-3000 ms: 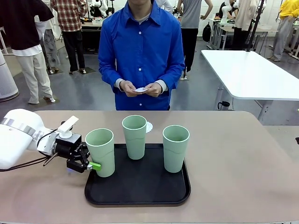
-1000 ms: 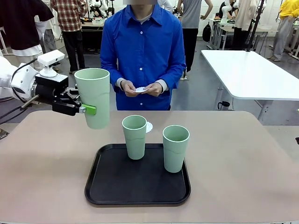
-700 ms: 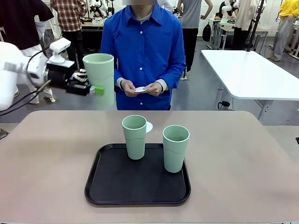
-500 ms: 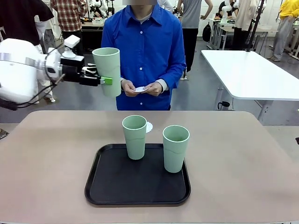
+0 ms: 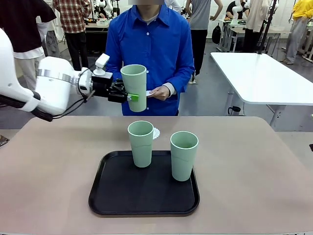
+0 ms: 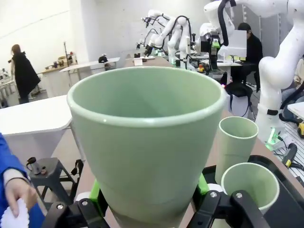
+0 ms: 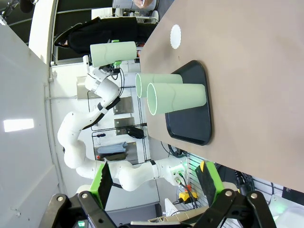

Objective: Place coasters on the table and set cups on them.
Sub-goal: Pick up one Reusable plastic cup and place it on a coaster set by the human.

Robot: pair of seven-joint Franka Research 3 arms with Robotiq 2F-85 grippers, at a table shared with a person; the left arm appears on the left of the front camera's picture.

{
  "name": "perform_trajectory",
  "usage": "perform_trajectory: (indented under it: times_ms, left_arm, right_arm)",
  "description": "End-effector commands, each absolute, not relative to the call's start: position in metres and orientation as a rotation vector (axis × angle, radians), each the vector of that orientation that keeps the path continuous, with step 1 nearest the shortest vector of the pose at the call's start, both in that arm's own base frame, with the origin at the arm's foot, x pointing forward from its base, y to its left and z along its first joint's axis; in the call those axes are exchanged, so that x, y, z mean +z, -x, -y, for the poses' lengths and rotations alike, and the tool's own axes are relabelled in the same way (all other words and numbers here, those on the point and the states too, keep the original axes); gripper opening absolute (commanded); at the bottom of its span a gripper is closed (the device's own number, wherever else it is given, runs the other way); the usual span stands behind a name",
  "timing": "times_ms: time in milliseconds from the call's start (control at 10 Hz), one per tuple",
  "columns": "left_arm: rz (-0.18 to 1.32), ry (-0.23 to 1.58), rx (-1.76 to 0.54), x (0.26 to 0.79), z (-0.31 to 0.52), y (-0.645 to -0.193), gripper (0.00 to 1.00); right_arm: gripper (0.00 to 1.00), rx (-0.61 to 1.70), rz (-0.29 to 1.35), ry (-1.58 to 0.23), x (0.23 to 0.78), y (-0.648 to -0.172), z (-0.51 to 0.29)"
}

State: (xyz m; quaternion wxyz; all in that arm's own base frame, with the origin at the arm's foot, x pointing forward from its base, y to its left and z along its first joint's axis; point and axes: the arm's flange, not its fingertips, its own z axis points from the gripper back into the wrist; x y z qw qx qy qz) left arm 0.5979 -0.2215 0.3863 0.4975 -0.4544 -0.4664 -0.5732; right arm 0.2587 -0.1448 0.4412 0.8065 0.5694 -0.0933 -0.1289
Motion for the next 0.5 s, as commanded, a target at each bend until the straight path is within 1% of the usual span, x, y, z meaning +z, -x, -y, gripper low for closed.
perform_trajectory:
  times_ms: [0,200,400]
  left_arm:
    - [1.092,1.089,-1.445,0.378,0.240,-0.610,0.85]
    - [1.078,1.105,-1.443,0.364,0.255,-0.616,0.85]
    - [1.059,1.061,-1.396,0.359,0.256,-0.621,0.85]
  right_arm:
    - [1.00,-0.275,0.207,-1.236,0.442,-0.260,0.145]
    - [1.00,-0.275,0.207,-1.236,0.442,-0.260,0.145]
    - [1.00,-0.275,0.207,-1.236,0.442,-0.260,0.145]
